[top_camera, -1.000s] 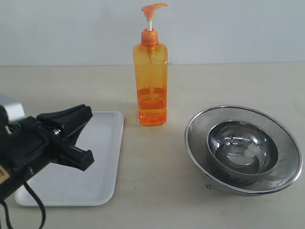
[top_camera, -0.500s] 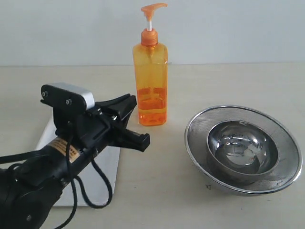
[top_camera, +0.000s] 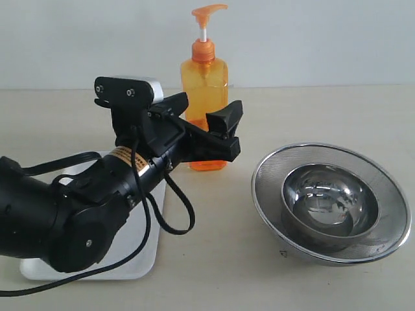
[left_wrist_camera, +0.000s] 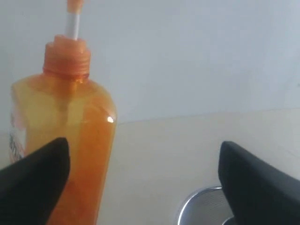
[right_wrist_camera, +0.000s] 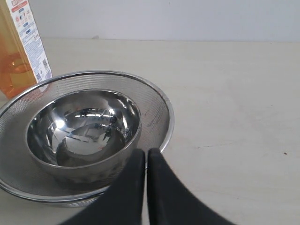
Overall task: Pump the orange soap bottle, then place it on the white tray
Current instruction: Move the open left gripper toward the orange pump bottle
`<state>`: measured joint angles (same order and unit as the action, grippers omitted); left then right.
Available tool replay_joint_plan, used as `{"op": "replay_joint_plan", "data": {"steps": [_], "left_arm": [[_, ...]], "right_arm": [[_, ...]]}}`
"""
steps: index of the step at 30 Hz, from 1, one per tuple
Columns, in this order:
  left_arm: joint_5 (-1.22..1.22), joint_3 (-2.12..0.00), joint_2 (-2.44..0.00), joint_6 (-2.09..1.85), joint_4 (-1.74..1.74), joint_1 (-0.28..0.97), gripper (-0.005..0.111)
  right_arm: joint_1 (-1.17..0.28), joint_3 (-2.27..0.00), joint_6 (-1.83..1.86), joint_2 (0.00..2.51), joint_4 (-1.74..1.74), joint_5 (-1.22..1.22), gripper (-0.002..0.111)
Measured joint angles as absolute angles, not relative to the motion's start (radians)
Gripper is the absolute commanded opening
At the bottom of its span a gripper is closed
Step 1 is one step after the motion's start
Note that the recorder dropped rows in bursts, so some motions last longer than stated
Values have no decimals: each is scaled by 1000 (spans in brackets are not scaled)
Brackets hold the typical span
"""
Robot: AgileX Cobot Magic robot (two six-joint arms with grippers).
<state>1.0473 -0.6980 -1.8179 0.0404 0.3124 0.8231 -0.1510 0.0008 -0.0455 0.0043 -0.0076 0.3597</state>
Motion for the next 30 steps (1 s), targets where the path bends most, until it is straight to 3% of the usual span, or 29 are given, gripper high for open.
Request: {"op": "replay_joint_plan", "data": {"steps": [12,30], "left_arm": [[1118,-812,-2005,-29,331,823,81],[1152,-814,-2012,-76,479,821,81]], "right_arm": [[-151,1,-45,4,-8,360,0],[-151,1,-45,4,-8,360,0]]}}
